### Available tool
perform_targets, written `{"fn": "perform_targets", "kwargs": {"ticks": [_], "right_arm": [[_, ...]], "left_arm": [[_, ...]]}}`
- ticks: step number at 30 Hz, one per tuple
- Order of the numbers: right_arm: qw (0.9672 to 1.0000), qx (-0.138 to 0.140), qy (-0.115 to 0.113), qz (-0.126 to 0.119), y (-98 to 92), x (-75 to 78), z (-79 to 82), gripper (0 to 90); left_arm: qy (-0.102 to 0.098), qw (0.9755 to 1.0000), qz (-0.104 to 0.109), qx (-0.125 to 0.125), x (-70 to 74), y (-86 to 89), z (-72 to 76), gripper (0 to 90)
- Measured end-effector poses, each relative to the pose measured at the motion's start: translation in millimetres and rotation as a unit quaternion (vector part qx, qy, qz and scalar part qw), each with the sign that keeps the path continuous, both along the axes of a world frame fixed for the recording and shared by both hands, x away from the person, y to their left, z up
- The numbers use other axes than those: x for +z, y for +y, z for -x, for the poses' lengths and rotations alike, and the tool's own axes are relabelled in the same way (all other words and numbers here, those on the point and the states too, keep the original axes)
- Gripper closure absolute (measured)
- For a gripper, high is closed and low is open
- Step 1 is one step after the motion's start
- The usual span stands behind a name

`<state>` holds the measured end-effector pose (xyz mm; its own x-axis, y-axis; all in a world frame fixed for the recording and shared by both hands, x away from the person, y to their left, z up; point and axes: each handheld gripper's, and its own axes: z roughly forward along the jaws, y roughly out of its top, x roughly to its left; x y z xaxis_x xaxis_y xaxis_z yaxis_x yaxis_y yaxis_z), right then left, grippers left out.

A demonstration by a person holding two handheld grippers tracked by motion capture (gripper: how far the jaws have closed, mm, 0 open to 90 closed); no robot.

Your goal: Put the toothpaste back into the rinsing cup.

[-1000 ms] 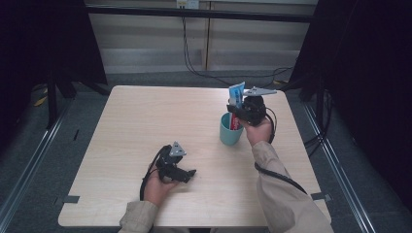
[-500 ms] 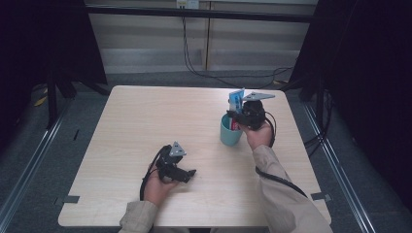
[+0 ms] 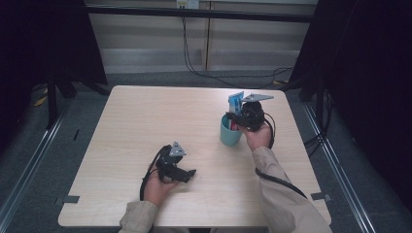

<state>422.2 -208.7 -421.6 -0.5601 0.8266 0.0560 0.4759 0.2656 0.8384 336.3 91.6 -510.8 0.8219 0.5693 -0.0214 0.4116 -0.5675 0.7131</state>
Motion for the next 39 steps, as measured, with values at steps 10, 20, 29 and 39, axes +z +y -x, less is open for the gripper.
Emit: {"fn": "perform_targets", "kwargs": {"ticks": [10, 20, 29, 39], "right_arm": [[0.9999, 0.007, -0.001, -0.009, 5.0, -0.4, -1.1, 67.1], [0.9999, 0.007, -0.002, -0.011, 6.7, 0.8, 0.0, 64.4], [0.9999, -0.002, -0.001, -0.016, 3.9, 2.3, 2.6, 56.4], [0.9998, -0.011, -0.003, -0.017, 1.2, 5.8, 2.7, 50.0]], "left_arm": [[0.000, 1.0000, 0.000, 0.000, 0.1, 0.1, 0.0, 8.6], [0.000, 1.0000, 0.001, 0.001, 0.1, 0.1, 0.1, 8.8], [0.000, 1.0000, 0.001, 0.001, 0.1, 0.1, 0.0, 8.9], [-0.001, 1.0000, 0.000, 0.001, 0.2, 0.3, 0.1, 8.9]]}}
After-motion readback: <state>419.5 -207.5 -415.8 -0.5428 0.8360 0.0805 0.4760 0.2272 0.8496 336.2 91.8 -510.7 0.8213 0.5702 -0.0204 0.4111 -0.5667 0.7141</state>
